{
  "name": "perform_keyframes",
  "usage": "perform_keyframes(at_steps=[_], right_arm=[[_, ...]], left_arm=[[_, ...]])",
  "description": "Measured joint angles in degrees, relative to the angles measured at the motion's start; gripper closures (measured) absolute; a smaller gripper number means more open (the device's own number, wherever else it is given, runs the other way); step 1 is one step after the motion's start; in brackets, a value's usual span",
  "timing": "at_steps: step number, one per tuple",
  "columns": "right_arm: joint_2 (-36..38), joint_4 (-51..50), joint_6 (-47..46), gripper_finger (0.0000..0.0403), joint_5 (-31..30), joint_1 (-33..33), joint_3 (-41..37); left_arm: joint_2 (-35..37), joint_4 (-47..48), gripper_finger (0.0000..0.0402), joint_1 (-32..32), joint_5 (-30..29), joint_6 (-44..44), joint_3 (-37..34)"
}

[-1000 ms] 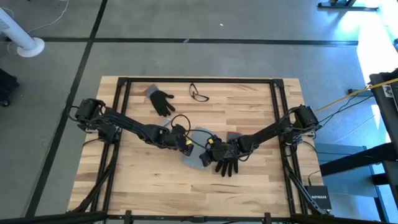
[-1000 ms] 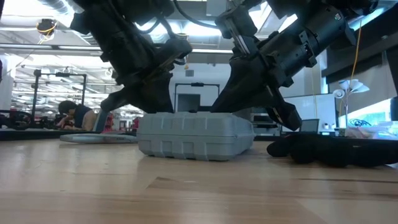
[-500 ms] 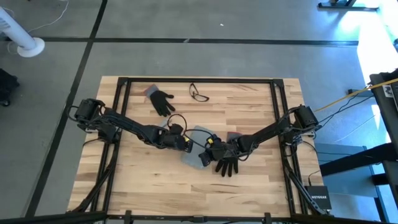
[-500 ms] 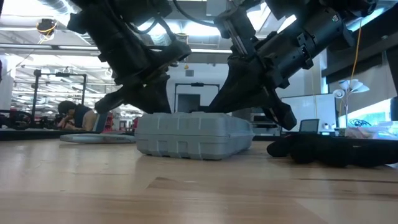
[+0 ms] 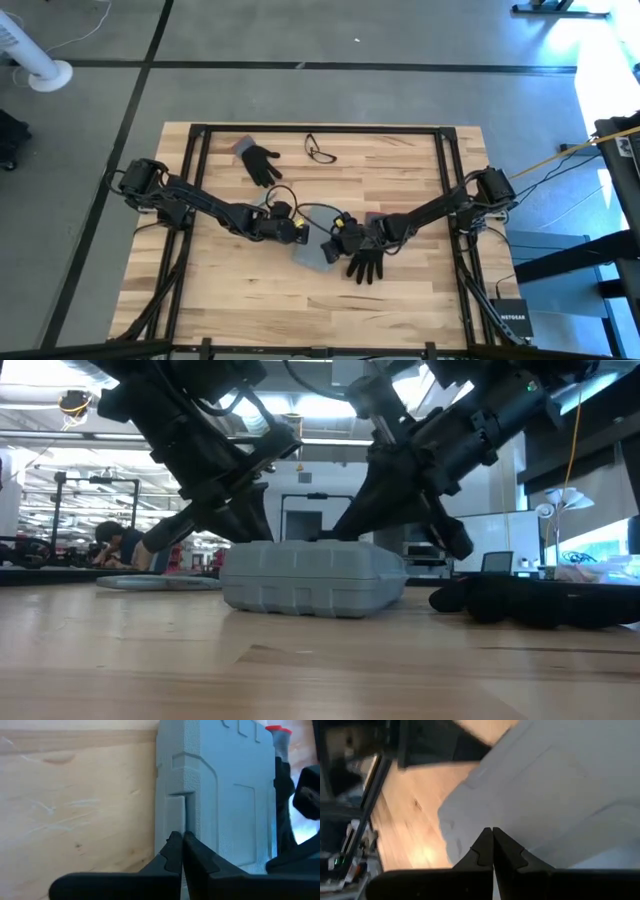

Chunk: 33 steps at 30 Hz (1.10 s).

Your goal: Prefit tool cases

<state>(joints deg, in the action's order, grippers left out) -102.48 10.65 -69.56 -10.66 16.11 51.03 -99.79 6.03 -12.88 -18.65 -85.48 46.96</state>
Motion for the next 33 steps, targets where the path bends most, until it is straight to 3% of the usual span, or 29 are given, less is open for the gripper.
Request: perform_keyframes(at_steps=[12,20,33], right_arm=[[-0.57,-0.2,-3.26,0.0403,-3.62,-2.62,-0.01],[-5.73,10.44,-7.75,0.0403,-2.23,-3.4,0.1],[-6.95,4.02,-8.67,0.0403,0.96,-2.44,3.59]], left_arm=[[-0.31,-2.24,0.0401,0.32,0.3,-1.31,0.0],[-2.03,-6.01,0.0401,0.34,0.31,-4.37,-0.05],[-2.12,-5.52,0.0401,0.85,-0.44,-6.05,0.02]])
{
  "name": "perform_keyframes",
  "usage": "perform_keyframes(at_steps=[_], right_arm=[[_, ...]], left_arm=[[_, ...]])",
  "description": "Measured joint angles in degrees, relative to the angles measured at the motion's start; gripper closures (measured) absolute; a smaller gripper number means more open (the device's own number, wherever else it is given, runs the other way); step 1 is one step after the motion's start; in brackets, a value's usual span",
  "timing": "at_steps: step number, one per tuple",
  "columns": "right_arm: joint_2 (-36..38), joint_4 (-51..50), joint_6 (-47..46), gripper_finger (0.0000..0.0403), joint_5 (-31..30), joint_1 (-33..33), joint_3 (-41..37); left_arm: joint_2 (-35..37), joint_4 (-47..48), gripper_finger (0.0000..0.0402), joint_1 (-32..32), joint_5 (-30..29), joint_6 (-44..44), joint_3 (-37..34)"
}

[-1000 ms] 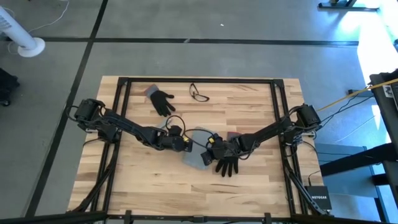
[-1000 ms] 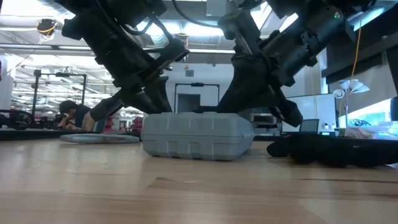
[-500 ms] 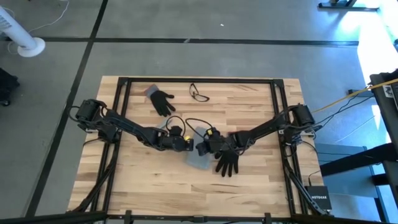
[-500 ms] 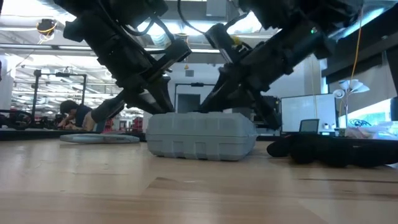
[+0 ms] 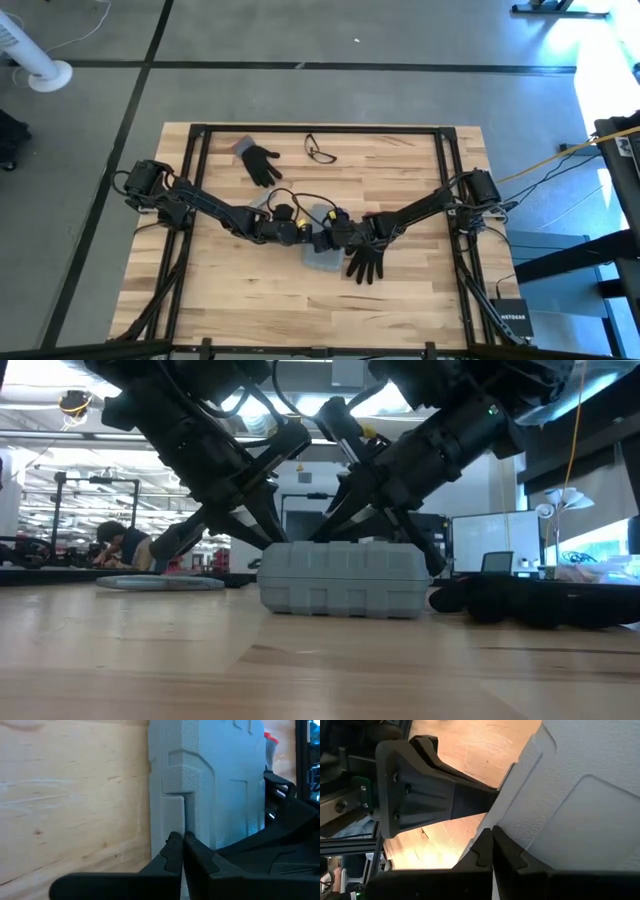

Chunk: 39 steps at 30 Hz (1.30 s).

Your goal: Prefit tool cases

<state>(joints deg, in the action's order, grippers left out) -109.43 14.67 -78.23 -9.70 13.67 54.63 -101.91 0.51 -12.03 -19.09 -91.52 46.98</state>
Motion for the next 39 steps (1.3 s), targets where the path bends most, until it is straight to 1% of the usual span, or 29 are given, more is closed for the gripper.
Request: perform_keyframes(at_steps=[2,4,6,11,15,17,18,20,22,23,26,29,33,36,39], right_arm=[[0.0,-1.69,-1.5,0.0403,0.56,0.12,0.08],[-0.17,-3.26,-2.0,0.0403,1.37,0.52,0.12],[-0.16,-3.95,-2.07,0.0403,1.94,1.1,0.09],[-0.17,-4.61,-2.63,0.0403,1.86,2.05,0.01],[-0.79,-4.73,-3.92,0.0403,2.55,2.12,0.01],[-1.13,-3.96,-4.01,0.0403,2.79,2.62,0.01],[-1.57,-3.08,-4.06,0.0403,2.57,2.73,-0.01],[-1.84,-1.45,-3.43,0.0403,3.13,2.79,-0.02],[-1.88,-1.08,-2.7,0.0403,4.67,2.8,-0.05],[-1.9,-0.92,-2.54,0.0403,5.36,2.95,-0.1],[-1.95,-0.38,-1.78,0.0403,6.61,3.01,-0.16],[-1.95,-0.26,-1.02,0.0403,6.53,2.95,-0.17],[-1.99,0.39,0.49,0.0403,6.15,2.86,-0.23],[-1.99,0.36,0.61,0.0403,5.8,2.86,-0.23],[-2.01,0.43,0.61,0.0403,5.58,2.8,-0.23]], left_arm=[[0.0,-0.17,0.0401,-0.02,-0.16,0.13,-0.19],[0.0,-3.3,0.0401,-0.02,-0.45,-0.75,-1.75],[0.0,-8.5,0.0401,-0.02,-0.34,-1.77,-4.11],[-0.11,-20.94,0.0401,0.15,2.54,-3.79,-9.47],[-0.14,-26.99,0.0401,0.78,3.68,-6.35,-12.34],[0.53,-27.78,0.0401,1.36,4.39,-6.09,-13.09],[0.96,-27.16,0.0401,1.69,5.04,-4.75,-13.18],[2.56,-24.08,0.0401,2.25,5.36,1.1,-13.18],[4.22,-8.2,0.04,3.27,3.58,8.45,-13.35],[4.88,-2.14,0.04,3.74,4.0,10.72,-12.0],[5.9,3.49,0.04,5.21,4.23,19.97,-9.79],[5.79,8.7,0.04,6.32,4.76,26.37,-6.68],[6.17,11.66,0.04,6.23,4.68,30.69,-2.72],[7.83,14.41,0.0401,4.3,3.89,32.86,0.81],[10.13,16.25,0.0401,1.46,3.36,30.15,2.78]])
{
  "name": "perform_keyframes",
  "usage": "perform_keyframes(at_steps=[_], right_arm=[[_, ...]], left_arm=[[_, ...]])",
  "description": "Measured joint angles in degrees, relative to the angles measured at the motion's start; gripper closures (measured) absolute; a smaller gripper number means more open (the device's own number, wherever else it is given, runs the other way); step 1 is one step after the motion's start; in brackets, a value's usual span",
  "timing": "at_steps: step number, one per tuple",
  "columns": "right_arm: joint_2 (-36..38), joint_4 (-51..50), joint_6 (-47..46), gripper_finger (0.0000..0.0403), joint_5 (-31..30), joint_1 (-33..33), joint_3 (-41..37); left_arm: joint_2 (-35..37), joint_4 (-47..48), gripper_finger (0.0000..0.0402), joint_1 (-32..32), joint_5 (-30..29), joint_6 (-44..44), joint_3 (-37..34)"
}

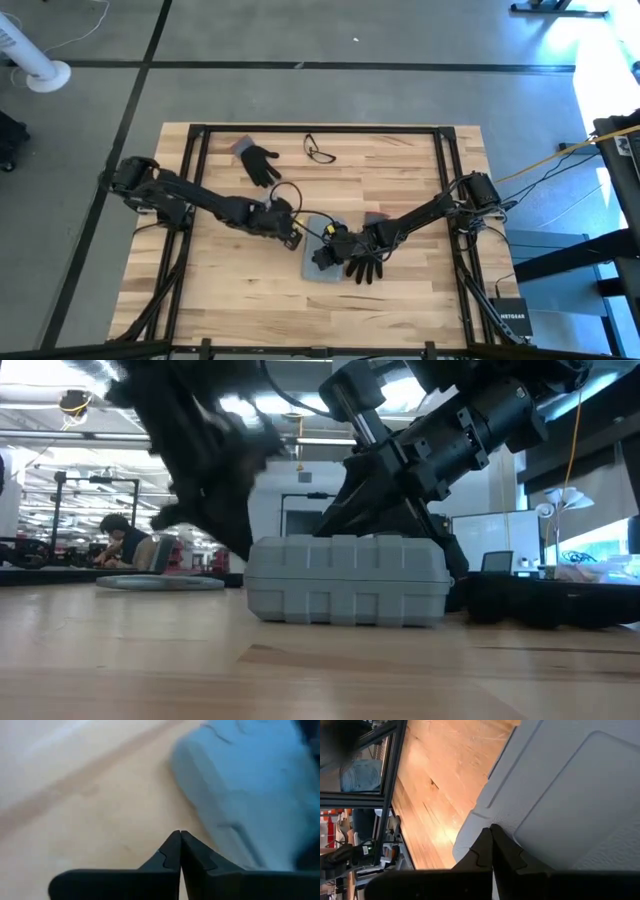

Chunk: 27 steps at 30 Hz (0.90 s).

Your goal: Prefit tool cases

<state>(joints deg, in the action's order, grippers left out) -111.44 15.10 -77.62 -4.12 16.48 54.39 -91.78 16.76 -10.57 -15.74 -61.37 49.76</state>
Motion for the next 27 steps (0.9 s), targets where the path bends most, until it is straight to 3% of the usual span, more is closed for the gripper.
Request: perform_keyframes(at_steps=[7,14,20,27], right_arm=[[0.0,0.14,0.03,0.0403,-0.21,-0.35,0.0],[-0.17,1.67,0.36,0.0403,-0.46,-0.42,-0.13],[-0.22,2.07,0.98,0.0403,-0.65,-0.47,-0.17],[-0.22,2.11,1.0,0.0403,-0.61,-0.47,-0.17]], left_arm=[[-0.12,-2.08,0.0401,-8.43,-5.66,-17.96,0.28],[-1.33,-7.12,0.0401,-7.99,-6.59,-14.74,0.43],[-2.89,-13.17,0.0401,-5.33,-3.31,-9.29,0.45],[-3.71,-11.3,0.0401,-4.54,-2.76,-9.1,0.46]])
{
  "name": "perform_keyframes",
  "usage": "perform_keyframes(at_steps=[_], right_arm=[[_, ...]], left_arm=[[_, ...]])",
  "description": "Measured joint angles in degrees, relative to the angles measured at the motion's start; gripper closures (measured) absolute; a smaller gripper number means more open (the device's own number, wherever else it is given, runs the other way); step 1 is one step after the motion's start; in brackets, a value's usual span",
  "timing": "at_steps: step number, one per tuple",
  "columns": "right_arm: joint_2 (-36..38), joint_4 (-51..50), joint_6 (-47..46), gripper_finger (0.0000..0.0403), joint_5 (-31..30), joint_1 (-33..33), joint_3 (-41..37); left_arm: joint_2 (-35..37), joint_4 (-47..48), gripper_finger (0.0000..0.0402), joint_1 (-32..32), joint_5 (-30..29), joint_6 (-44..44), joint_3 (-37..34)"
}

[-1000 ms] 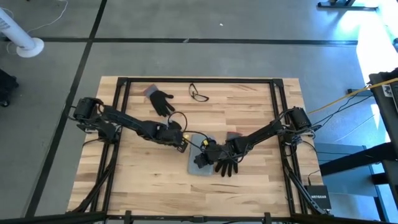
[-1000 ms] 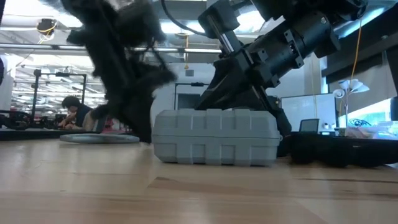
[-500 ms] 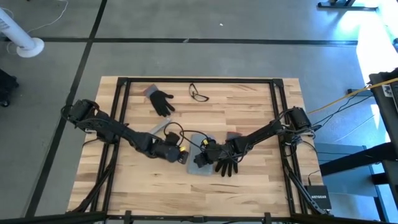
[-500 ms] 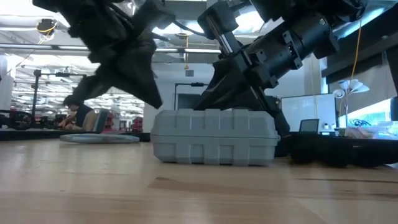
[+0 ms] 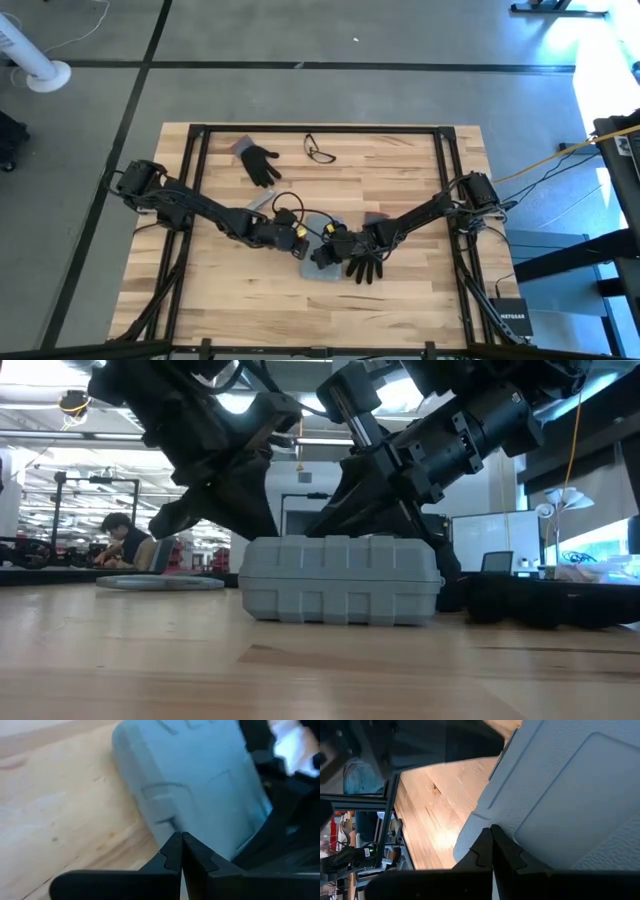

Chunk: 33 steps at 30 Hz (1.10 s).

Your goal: Prefit tool cases

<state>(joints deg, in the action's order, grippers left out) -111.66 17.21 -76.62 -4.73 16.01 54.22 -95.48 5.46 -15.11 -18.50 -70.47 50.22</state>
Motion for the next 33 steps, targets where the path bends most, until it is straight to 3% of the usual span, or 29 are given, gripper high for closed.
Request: perform_keyframes(at_steps=[18,24,26,33], right_arm=[[0.15,-1.41,-0.56,0.0403,0.24,0.11,0.04],[-0.03,0.06,0.77,0.0403,0.35,0.07,0.08],[-0.02,-0.03,0.96,0.0403,0.3,0.07,0.11],[-0.02,-0.04,2.07,0.0403,-0.03,0.09,0.14]], left_arm=[[-4.94,-1.5,0.0401,0.57,0.61,-4.03,0.37],[-7.68,9.32,0.0401,1.32,5.7,-7.46,0.38],[-8.16,8.82,0.0401,0.99,6.54,-7.44,0.24],[-3.64,10.56,0.0401,1.06,2.82,-5.5,-0.13]])
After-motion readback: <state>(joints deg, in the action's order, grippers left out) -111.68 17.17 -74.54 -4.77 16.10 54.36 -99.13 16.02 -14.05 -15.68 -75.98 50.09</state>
